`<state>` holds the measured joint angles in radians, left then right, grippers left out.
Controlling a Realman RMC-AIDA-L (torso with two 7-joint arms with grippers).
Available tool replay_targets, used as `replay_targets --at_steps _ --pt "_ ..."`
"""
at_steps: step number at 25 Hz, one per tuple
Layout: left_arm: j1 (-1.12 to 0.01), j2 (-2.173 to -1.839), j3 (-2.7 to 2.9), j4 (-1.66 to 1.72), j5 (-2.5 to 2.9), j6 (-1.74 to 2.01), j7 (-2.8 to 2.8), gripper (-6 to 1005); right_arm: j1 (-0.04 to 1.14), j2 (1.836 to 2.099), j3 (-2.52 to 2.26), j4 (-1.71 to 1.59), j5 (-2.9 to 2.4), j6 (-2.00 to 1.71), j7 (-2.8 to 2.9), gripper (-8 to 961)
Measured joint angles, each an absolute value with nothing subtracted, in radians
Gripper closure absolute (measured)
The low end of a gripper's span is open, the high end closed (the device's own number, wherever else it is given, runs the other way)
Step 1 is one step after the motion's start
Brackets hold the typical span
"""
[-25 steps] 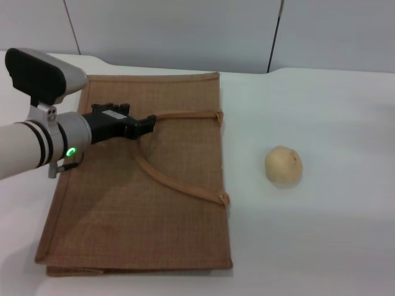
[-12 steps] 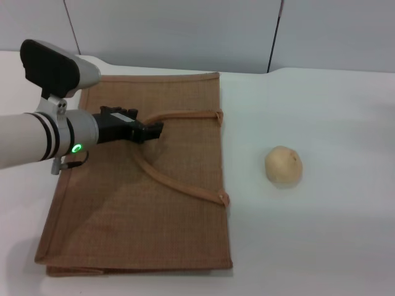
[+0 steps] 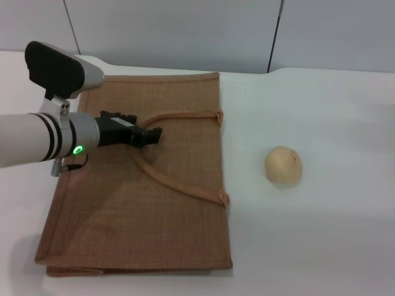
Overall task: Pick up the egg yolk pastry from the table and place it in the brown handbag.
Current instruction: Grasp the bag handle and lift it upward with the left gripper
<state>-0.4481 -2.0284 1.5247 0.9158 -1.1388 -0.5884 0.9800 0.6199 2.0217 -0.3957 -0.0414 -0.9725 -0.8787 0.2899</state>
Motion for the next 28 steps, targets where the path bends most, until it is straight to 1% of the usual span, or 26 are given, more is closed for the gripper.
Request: replay_targets --at_steps 13,28 --pt "-0.494 -2.03 1.499 0.846 -1.131 -0.591 0.958 417 0.628 2.022 -0.396 -0.039 -0.973 -0.879 0.29 61" --pt "-0.507 -2.029 1.508 0.847 -1.129 -0.592 0.967 438 0.634 2.022 -0.396 -0.037 -0.973 -0.879 0.291 62"
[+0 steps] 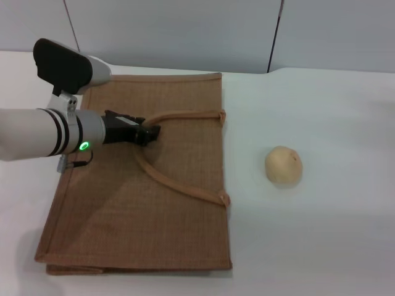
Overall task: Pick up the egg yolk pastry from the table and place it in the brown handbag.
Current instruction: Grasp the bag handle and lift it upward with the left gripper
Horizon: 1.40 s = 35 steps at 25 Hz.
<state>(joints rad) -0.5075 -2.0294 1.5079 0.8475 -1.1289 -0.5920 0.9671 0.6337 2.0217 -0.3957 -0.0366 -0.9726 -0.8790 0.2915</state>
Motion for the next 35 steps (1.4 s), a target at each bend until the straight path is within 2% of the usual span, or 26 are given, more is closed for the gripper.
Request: replay_targets --at_steps 4,15,26,35 --pt "-0.508 -2.03 1.505 0.848 -1.133 -0.592 0.968 664 0.634 2.022 -0.396 -0.037 -0.973 -0.879 0.291 62" --pt "-0.509 -2.029 1.502 0.873 -1.128 -0.592 0.968 853 0.634 2.022 -0.396 -0.037 -0.973 -0.879 0.291 61" --pt "-0.499 -2.023 1.492 0.975 -1.083 -0.62 0.964 883 0.629 2.022 -0.398 -0.034 -0.977 -0.879 0.291 62" --pt "-0.496 -2.029 1.276 1.259 -0.954 -0.891 0.931 883 0.664 2.024 -0.451 0.0 -1.088 -0.885 0.323 60"
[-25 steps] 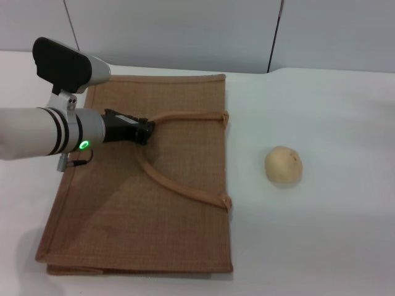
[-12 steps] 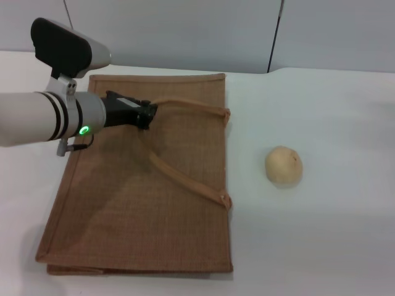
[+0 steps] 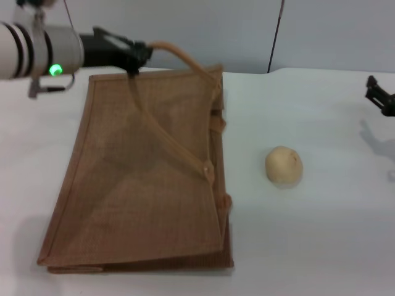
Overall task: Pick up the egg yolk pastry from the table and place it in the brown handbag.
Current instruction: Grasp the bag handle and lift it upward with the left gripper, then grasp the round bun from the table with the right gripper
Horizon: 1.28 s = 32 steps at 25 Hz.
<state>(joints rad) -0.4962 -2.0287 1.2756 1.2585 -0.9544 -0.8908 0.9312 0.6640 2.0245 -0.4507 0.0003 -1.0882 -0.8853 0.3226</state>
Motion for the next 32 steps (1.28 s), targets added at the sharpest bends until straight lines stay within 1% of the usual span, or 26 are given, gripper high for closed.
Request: replay_targets --at_steps 3,8,13,18,25,32 --pt "-0.502 -2.029 1.244 1.383 -0.891 -0.979 0.879 883 0.671 2.022 -0.452 -0.001 -1.159 -0.886 0.379 60" --pt "-0.512 -2.028 1.219 1.486 -0.844 -1.061 0.848 883 0.674 2.022 -0.453 -0.016 -1.295 -0.905 0.467 59" --pt "-0.55 -2.028 1.173 1.575 -0.815 -1.157 0.836 883 0.666 2.019 -0.453 -0.087 -1.455 -0.982 0.649 58" --pt "-0.579 -2.027 1.15 1.63 -0.814 -1.218 0.836 883 0.663 2.019 -0.462 -0.187 -1.644 -1.035 0.829 57" --pt "-0.597 -2.026 1.148 1.671 -0.812 -1.243 0.835 883 0.652 2.019 -0.463 -0.376 -1.962 -1.199 1.127 55" --pt "-0.605 -2.026 1.148 1.678 -0.793 -1.245 0.835 883 0.671 2.018 -0.463 -0.404 -2.141 -1.265 1.227 54"
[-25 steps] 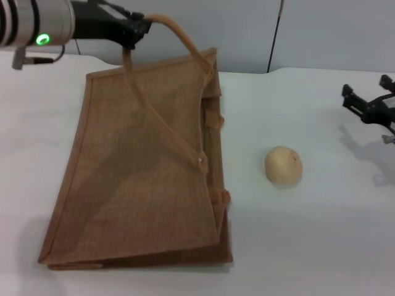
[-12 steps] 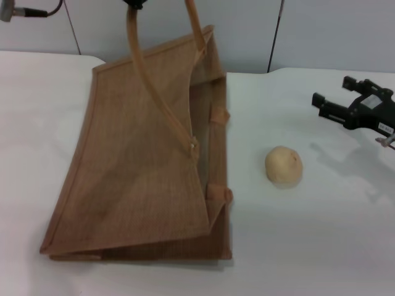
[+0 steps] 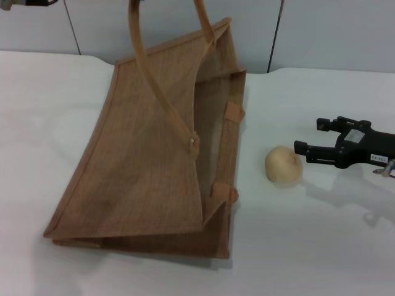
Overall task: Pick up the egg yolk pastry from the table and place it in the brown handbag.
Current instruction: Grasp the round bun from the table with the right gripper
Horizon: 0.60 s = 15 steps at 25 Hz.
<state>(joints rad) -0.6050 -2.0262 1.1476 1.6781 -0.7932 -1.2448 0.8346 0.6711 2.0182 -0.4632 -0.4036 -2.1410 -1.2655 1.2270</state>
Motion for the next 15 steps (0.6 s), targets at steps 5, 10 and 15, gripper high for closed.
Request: replay_targets --at_steps 5,10,15 --pt "-0.609 -2.027 1.147 1.683 -0.79 -1.245 0.832 883 0.685 2.019 -0.474 -0.406 -2.162 -1.268 1.249 52" --pt "-0.61 -2.028 1.147 1.684 -0.79 -1.246 0.831 883 0.697 2.019 -0.539 -0.397 -2.165 -1.255 1.281 52" --pt "-0.615 -2.028 1.147 1.684 -0.79 -1.246 0.831 883 0.7 2.021 -0.556 -0.392 -2.166 -1.246 1.286 53"
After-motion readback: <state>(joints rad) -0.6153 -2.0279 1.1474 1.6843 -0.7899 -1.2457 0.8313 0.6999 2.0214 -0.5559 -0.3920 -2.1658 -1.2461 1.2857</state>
